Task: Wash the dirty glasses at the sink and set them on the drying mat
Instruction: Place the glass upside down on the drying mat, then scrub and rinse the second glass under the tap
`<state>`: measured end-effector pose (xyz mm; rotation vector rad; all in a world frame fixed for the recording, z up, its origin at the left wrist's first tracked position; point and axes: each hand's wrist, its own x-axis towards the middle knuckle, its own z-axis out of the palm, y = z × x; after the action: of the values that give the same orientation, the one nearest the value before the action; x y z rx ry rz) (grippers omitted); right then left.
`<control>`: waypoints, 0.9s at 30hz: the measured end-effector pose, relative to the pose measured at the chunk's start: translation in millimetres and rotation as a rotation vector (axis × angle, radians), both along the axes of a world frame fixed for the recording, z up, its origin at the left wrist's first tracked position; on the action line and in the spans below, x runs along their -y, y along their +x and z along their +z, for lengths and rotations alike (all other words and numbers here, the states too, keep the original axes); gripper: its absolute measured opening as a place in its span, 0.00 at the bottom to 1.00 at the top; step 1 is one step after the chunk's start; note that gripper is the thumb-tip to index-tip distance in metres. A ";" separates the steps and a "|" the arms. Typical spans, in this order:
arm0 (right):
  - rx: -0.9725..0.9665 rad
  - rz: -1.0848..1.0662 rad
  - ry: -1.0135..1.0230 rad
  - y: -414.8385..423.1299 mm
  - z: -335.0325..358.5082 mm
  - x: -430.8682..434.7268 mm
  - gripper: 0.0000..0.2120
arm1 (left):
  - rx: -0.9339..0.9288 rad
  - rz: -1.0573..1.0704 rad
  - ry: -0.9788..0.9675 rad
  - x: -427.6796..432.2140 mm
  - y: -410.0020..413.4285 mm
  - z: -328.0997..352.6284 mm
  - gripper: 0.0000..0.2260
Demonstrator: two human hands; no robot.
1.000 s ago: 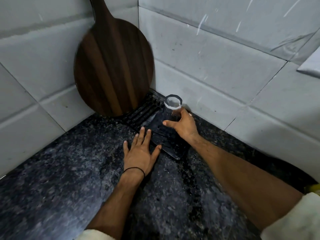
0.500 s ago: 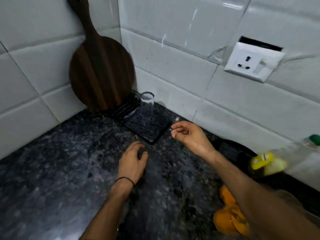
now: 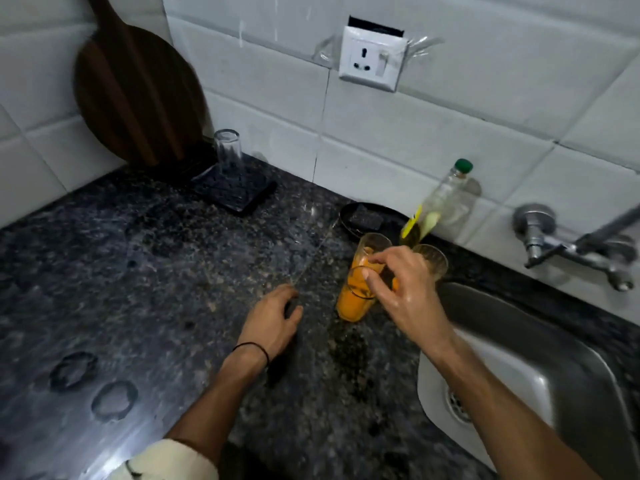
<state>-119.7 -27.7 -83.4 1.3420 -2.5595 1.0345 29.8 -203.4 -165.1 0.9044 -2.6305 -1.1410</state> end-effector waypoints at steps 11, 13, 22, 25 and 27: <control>0.295 -0.131 0.187 10.7 -52.0 -0.5 0.12 | 0.243 -0.099 -0.253 -37.1 -6.8 -41.4 0.26; 0.294 -0.124 0.131 12.7 -50.3 1.1 0.11 | 0.209 -0.105 -0.262 -34.7 -4.5 -44.0 0.25; 0.166 -0.379 -0.036 25.6 -60.1 -78.4 0.08 | -0.249 -0.168 -0.112 -50.3 -23.7 -24.8 0.10; 0.182 -0.502 -0.039 28.8 -52.9 -118.8 0.07 | -0.268 -0.286 -0.035 -77.0 -46.8 -9.1 0.10; 0.180 -0.580 -0.021 29.9 -46.7 -141.1 0.08 | -0.285 -0.371 0.014 -95.4 -65.5 0.8 0.10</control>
<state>-89.7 113.4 -130.1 0.4503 -2.7815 1.0840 -35.7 -108.0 -164.3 0.2292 -2.6111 -1.2560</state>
